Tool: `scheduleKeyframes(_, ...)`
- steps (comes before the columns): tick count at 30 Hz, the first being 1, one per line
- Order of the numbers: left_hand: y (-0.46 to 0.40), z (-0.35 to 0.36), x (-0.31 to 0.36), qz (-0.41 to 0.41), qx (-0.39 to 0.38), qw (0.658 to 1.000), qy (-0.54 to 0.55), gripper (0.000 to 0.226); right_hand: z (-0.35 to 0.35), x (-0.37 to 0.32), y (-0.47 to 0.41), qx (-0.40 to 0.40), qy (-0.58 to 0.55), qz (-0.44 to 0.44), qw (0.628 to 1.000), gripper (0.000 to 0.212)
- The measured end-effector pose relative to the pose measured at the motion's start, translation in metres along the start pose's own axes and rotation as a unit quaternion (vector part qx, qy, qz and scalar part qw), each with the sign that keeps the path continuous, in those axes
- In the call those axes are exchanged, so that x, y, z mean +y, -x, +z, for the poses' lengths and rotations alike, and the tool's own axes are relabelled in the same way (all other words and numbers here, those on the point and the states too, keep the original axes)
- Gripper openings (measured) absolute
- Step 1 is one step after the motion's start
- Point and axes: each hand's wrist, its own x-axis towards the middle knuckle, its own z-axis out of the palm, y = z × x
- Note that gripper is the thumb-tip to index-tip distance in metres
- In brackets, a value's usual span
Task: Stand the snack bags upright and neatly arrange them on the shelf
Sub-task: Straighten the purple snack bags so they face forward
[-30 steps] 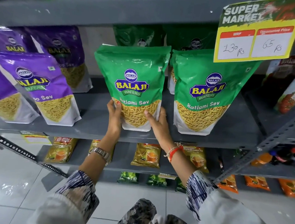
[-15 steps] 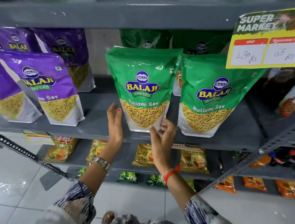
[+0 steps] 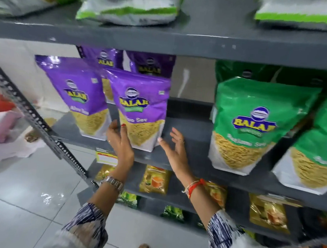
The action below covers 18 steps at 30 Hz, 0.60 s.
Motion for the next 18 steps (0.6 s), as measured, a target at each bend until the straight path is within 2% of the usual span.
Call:
scheduleKeyframes(1, -0.013, -0.006, -0.006, -0.021, -0.026, 0.999, -0.008, 0.041, 0.011, 0.0, -0.005, -0.009, -0.007, 0.002, 1.0, 0.056)
scheduleKeyframes(4, -0.039, -0.016, -0.028, -0.052, -0.139, 0.988, -0.03, 0.045, 0.036, 0.006, -0.02, -0.029, -0.054, -0.016, 0.998, 0.038)
scheduleKeyframes(7, -0.049, -0.021, -0.045, -0.056, -0.228, 0.972, 0.024, 0.044, 0.055, 0.016, -0.029, 0.003, -0.083, -0.002, 0.997, 0.046)
scheduleKeyframes(14, -0.056, -0.026, -0.05, -0.089, -0.304, 0.944, 0.093, 0.049, 0.066, 0.024, -0.045, 0.059, -0.101, -0.001, 0.993, 0.051)
scheduleKeyframes(15, -0.055, -0.026, -0.046, -0.096, -0.311, 0.94, 0.1, 0.053, 0.066, 0.024, -0.048, 0.062, -0.104, 0.001, 0.993, 0.054)
scheduleKeyframes(18, -0.055, -0.031, -0.04, -0.104, -0.331, 0.931, 0.111, 0.089, 0.067, 0.024, -0.052, 0.067, -0.108, 0.003, 0.992, 0.055)
